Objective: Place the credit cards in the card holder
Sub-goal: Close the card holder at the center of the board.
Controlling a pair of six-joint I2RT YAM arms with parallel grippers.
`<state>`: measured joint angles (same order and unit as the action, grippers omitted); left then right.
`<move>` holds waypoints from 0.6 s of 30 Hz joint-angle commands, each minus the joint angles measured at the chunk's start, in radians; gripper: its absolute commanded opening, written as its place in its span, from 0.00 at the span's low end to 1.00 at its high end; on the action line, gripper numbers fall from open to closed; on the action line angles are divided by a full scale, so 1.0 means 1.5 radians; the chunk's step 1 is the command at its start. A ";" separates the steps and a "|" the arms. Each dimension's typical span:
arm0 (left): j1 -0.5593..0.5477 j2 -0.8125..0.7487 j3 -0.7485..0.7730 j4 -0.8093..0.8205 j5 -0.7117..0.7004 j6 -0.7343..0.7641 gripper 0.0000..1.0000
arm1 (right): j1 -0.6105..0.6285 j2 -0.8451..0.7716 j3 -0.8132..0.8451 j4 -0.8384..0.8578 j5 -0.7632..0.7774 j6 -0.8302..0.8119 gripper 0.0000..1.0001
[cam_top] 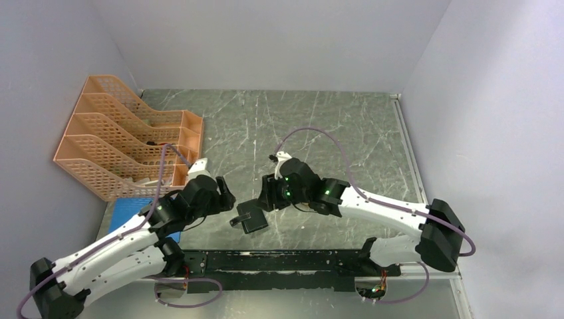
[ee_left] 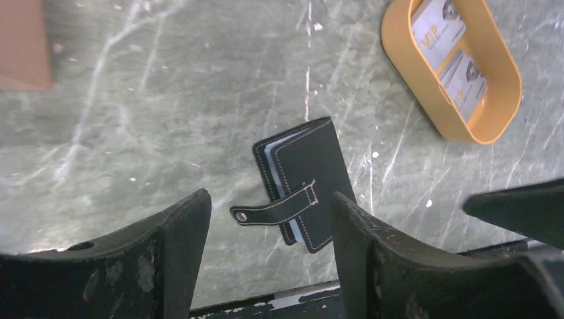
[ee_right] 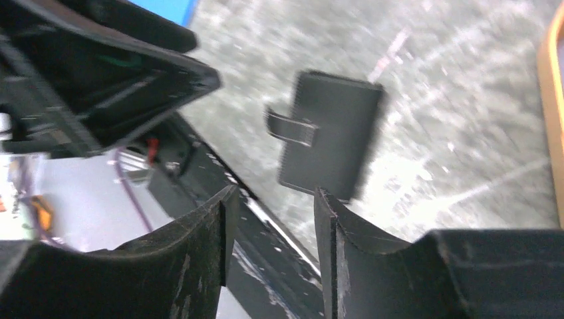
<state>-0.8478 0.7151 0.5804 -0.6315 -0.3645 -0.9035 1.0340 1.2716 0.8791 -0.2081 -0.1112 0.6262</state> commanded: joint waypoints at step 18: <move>-0.001 0.242 -0.087 0.213 0.176 0.050 0.66 | -0.004 0.034 -0.105 0.036 0.074 0.047 0.53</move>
<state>-0.8478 1.0851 0.4862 -0.3611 -0.1524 -0.8410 1.0294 1.3117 0.7326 -0.1703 -0.0280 0.6914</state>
